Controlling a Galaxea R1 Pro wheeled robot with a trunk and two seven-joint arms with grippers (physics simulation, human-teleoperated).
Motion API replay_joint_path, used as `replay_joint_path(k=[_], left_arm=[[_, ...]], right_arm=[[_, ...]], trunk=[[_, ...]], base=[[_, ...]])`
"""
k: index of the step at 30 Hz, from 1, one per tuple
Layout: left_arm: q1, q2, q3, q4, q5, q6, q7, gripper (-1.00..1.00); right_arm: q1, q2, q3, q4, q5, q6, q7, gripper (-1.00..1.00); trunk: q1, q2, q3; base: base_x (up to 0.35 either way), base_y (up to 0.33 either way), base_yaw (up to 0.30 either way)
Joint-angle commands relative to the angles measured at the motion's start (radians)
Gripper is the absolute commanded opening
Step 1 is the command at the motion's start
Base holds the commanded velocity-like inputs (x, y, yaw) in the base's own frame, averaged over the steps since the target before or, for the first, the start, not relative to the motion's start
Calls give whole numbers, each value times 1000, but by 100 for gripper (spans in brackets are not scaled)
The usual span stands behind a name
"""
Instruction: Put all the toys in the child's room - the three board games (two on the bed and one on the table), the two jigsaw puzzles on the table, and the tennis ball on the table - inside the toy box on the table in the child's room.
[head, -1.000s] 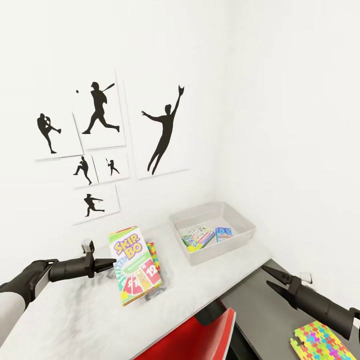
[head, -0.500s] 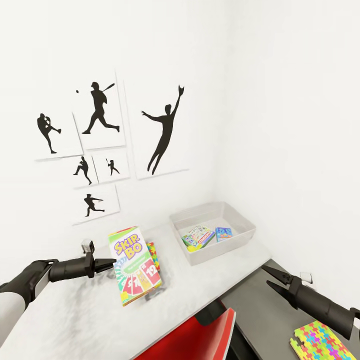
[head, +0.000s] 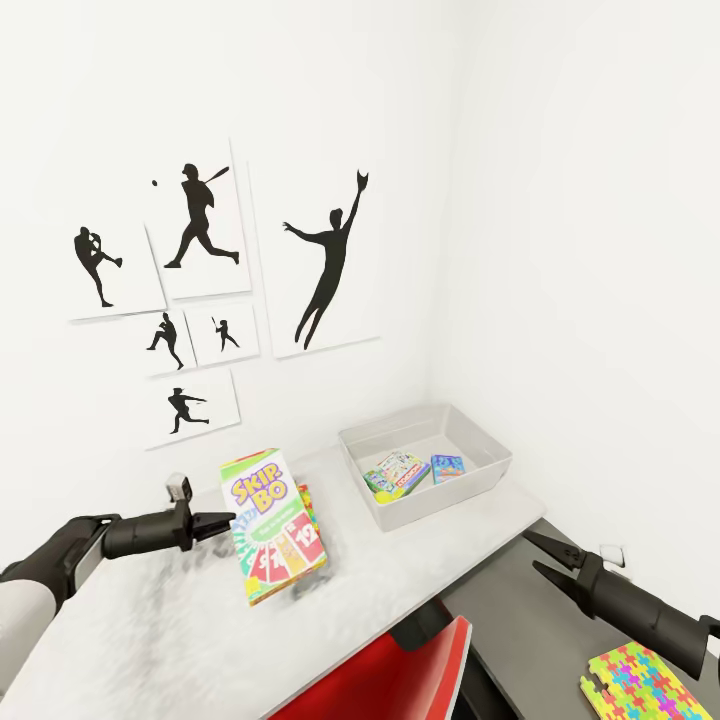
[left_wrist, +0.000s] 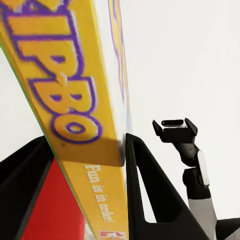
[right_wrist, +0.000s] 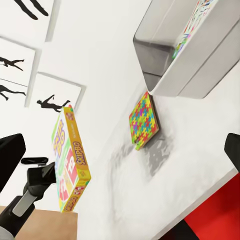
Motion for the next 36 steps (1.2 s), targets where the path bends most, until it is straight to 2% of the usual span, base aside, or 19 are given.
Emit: replay_joint_path(k=[1, 7, 9, 12, 15, 19, 21, 23, 26, 29, 30, 31, 33, 35, 36], left_arm=[[-4, -3, -5, -9, 2, 21, -4, -100], [-13, -39, -7, -101, -5, 144, -4, -100], [-18, -48, -7, -129, -5, 168, -4, -100], [-51, -76, -7, -165, -4, 196, 21, -100], [-116, -122, -6, -162, -2, 211, 87, -100], [-186, -181, -4, -115, -1, 215, 175, -100], [-212, -192, -4, -99, 0, 215, 205, -100], [-264, -218, -1, -62, 2, 213, 278, -100], [-303, -240, 12, -28, 4, 212, 351, -100], [-330, -274, 65, -8, 5, 209, 437, -100], [-337, -301, 124, -4, 5, 208, 493, -100], [-338, -310, 147, -3, 5, 208, 512, -100], [-341, -344, 244, 0, 6, 205, 595, -100], [-342, -361, 292, 0, 5, 205, 637, -100], [-343, -380, 341, 0, 5, 202, 677, -100]], right_arm=[[-1, 0, -1, 0, 10, 4, 10, 100], [-1, 0, -2, 0, 10, 6, 9, 100], [-1, 0, -2, 0, 10, 7, 9, 100], [-1, 0, -3, 0, 10, 7, 9, 100], [-1, 0, -3, 0, 10, 8, 9, 100], [-1, -1, -4, 1, 10, 9, 10, 100], [-1, -1, -4, 1, 10, 9, 10, 100], [-1, -1, -4, 1, 10, 9, 10, 100], [-1, -2, -5, 1, 11, 9, 10, 100], [-1, -2, -6, 1, 11, 9, 10, 100], [-1, -2, -6, 1, 11, 9, 10, 100], [-1, -2, -6, 1, 11, 9, 10, 100], [-1, -2, -8, 1, 11, 9, 10, 100], [-1, -2, -9, 1, 11, 9, 10, 100], [-1, -2, -10, 1, 11, 10, 11, 100]], trunk=[[1, -2, -2], [1, -2, -2], [1, -2, -2], [1, -2, -2], [1, -2, -2], [1, -2, -2], [1, -2, -2], [1, -2, -2], [1, -2, -2], [1, -2, -2], [1, -2, -2], [1, -2, -2], [1, -2, -2], [1, -2, -2], [1, -2, -2]], base=[[0, 0, 0], [0, 0, 0], [0, 0, 0], [0, 0, 0], [0, 0, 0], [0, 0, 0], [0, 0, 0], [0, 0, 0], [0, 0, 0], [0, 0, 0], [0, 0, 0], [0, 0, 0], [0, 0, 0], [0, 0, 0], [0, 0, 0]])
